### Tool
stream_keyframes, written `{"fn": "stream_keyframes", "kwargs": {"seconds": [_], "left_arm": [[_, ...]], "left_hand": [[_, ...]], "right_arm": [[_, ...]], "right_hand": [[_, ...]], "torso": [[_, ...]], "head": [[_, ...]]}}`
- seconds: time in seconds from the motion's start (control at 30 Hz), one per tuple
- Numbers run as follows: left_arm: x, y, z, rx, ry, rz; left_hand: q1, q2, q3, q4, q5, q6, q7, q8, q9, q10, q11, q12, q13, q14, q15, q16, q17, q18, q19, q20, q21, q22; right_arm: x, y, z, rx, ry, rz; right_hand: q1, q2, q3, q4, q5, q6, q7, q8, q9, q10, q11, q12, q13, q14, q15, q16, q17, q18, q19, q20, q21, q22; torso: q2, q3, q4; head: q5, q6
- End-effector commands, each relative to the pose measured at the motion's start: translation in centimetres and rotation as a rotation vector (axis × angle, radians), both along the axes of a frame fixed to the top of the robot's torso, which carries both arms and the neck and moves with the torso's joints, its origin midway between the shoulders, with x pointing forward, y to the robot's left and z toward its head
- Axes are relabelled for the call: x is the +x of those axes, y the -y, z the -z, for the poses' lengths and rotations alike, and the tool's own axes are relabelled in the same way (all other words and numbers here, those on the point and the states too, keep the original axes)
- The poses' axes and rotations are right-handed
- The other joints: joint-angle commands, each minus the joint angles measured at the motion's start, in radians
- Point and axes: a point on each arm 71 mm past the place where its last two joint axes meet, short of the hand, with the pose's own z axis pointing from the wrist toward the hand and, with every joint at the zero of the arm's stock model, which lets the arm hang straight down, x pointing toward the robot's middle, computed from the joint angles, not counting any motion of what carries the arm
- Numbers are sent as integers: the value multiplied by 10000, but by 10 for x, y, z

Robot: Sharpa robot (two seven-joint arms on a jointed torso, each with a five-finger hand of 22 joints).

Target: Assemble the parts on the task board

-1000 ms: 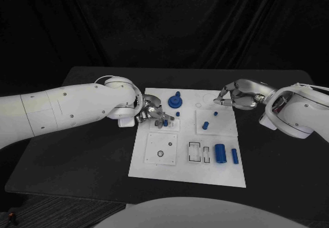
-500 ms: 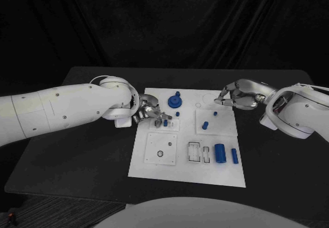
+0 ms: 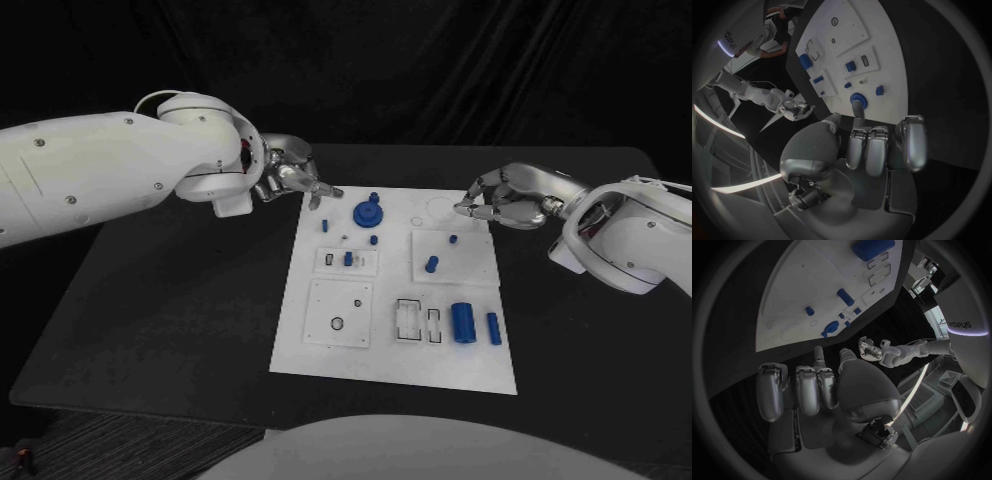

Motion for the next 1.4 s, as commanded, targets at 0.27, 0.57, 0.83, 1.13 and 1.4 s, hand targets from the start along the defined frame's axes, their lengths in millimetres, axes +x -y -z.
{"fn": "stream_keyframes", "kwargs": {"seconds": [0.27, 0.57, 0.83, 1.13, 1.4], "left_arm": [[26, -6, 6, 824, -116, -55], [38, -4, 20, 998, -337, -293], [42, -1, 35, 1155, -695, -288], [41, 0, 46, 1252, -981, -281], [40, 1, 53, 1326, -1197, -212]], "left_hand": [[140, 88, -48, 5, 4, -211, 25, 84, 152, 1060, -62, -6, 2610, 1055, -71, 26, 2635, -66, 84, -8, 61, 1470], [207, 120, -54, 0, 39, -321, 40, 100, 226, 1060, -48, -6, 2610, 1055, -60, 26, 2635, -53, 41, -2, 9, 1449], [224, 167, -85, 47, 38, -480, 83, 35, 244, 1060, -13, -6, 2610, 1055, -31, 26, 2635, -44, -2, 16, -37, 1440], [218, 184, -101, 74, 34, -522, 100, -6, 230, 1060, 2, -6, 2610, 1055, -18, 26, 2635, -39, -23, 25, -61, 1433], [200, 208, -114, 105, 30, -505, 105, -15, 224, 1060, 10, -6, 2610, 1055, -9, 26, 2635, -33, -45, 32, -85, 1424]], "right_arm": [[-1, 0, -1, 50, 85, 82], [0, -2, 0, 60, 87, 22], [0, -3, 0, 73, 107, 6], [0, -3, 0, 75, 120, 6], [1, -4, 0, 82, 131, -33]], "right_hand": [[93, -47, -53, -15, 61, 70, -1, -24, -17, 1041, -10, 26, 2631, 1057, 17, 26, 2634, -24, 764, 16, 110, 2459], [108, -44, -52, -18, 73, 82, -5, -24, -22, 1041, -13, 26, 2631, 1057, 15, 26, 2634, -24, 765, 14, 111, 2459], [124, -41, -50, -22, 84, 86, -7, -28, -28, 1041, -16, 26, 2631, 1057, 13, 26, 2634, -32, 783, 13, 138, 2470], [132, -40, -49, -24, 89, 88, -9, -30, -31, 1041, -17, 26, 2631, 1057, 12, 26, 2634, -34, 788, 12, 144, 2472], [141, -40, -49, -26, 93, 91, -9, -33, -36, 1041, -18, 26, 2631, 1057, 10, 26, 2634, -30, 779, 11, 131, 2467]], "torso": [[33, 22, -12], [98, -70, -67], [94, -67, -62], [78, -42, -56], [74, -57, -58]], "head": [[-44, 0], [86, 0], [95, 0], [89, 0], [109, 0]]}}
